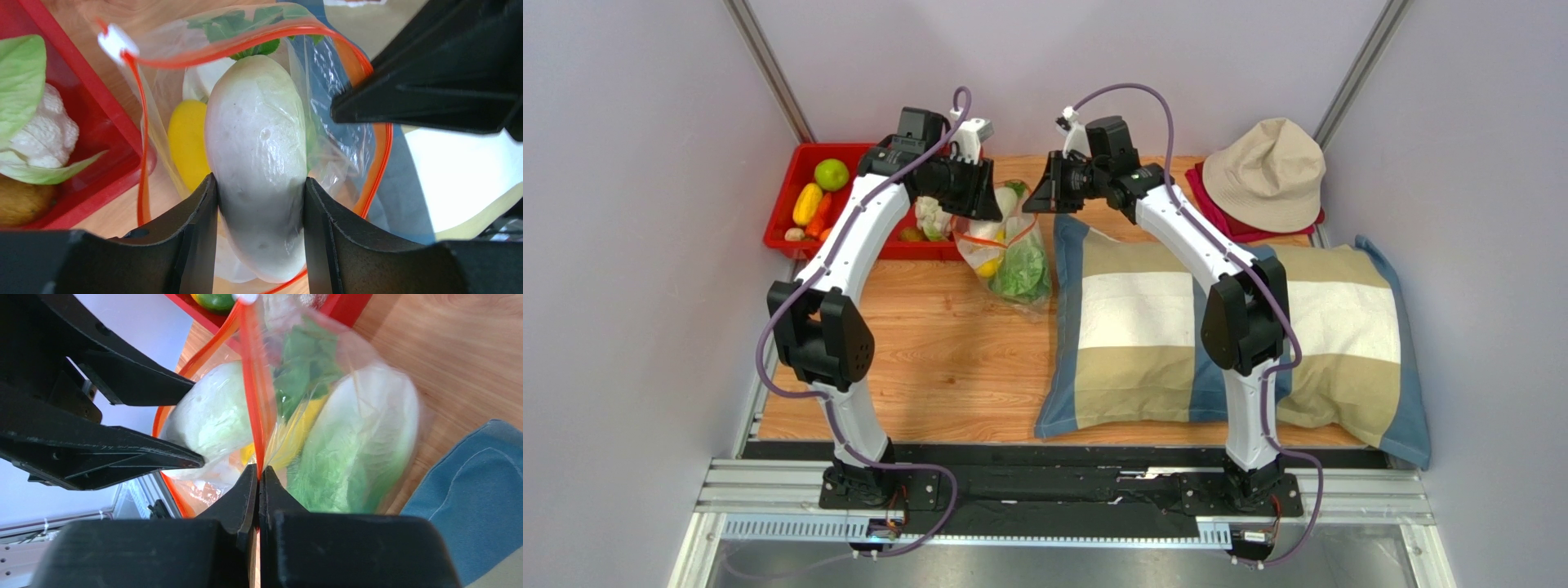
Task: Place the food in the zip-top bag and seal the zipper
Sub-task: Place the fake vegetable in the zipper food storage bag.
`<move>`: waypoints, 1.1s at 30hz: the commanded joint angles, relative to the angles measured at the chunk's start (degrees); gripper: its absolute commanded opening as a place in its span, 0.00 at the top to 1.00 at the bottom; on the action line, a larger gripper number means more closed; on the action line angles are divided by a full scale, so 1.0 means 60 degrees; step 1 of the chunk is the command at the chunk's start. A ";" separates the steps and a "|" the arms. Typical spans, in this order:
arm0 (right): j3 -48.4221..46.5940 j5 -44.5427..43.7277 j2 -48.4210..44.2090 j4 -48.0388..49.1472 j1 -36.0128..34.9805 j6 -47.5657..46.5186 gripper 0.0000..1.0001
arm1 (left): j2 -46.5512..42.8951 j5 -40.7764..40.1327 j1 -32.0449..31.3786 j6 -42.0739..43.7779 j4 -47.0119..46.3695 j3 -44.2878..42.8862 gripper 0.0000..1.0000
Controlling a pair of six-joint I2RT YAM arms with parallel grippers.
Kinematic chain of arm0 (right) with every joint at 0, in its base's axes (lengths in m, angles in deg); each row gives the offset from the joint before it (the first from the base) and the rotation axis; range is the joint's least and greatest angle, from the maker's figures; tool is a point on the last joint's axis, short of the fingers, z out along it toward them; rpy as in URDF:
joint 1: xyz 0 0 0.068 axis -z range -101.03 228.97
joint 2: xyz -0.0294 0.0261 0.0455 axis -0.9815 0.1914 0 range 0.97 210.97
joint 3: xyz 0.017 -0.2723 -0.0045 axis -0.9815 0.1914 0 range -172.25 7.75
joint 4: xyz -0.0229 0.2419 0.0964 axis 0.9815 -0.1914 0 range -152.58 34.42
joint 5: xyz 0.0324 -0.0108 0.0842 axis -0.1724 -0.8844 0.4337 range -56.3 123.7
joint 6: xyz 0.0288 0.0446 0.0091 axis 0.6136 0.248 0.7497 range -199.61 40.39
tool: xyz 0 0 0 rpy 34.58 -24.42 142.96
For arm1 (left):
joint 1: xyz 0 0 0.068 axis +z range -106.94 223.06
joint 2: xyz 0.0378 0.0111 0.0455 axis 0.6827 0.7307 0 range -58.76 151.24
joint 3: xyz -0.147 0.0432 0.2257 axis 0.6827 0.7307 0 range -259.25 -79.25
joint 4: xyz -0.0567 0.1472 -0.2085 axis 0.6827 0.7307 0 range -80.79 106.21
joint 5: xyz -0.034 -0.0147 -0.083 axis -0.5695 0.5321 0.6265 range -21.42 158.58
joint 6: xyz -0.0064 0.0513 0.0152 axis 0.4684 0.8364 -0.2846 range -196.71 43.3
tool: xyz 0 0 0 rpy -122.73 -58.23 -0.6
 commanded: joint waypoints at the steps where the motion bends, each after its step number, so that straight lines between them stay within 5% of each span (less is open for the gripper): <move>1: 0.0013 0.0277 -0.0493 0.0739 -0.0209 0.0508 1.00 | 0.0069 -0.0383 -0.0204 -0.2294 -0.0709 -0.0027 0.85; 7: -0.0060 0.0262 -0.0333 0.1121 -0.0224 0.1344 1.00 | 0.0026 -0.0254 -0.0351 -0.3527 -0.0710 0.0135 0.43; 14: -0.0149 0.0145 -0.0230 0.1019 -0.0020 0.1446 1.00 | -0.1160 -0.0166 0.0175 -0.1668 -0.0387 0.0619 0.01; 19: 0.0042 0.0218 -0.0288 0.0990 0.0156 0.1388 1.00 | -0.1250 0.1357 0.1653 -0.2223 0.0096 0.0107 0.01; 24: 0.0028 0.0393 -0.0303 0.0917 0.0230 0.1170 1.00 | -0.1263 0.0995 0.2561 -0.1549 0.0552 -0.0085 0.15; 33: 0.0408 0.0393 -0.0669 0.0638 0.0215 0.0143 0.98 | 0.0725 -0.3985 0.4393 -0.1769 0.1371 -0.1504 0.09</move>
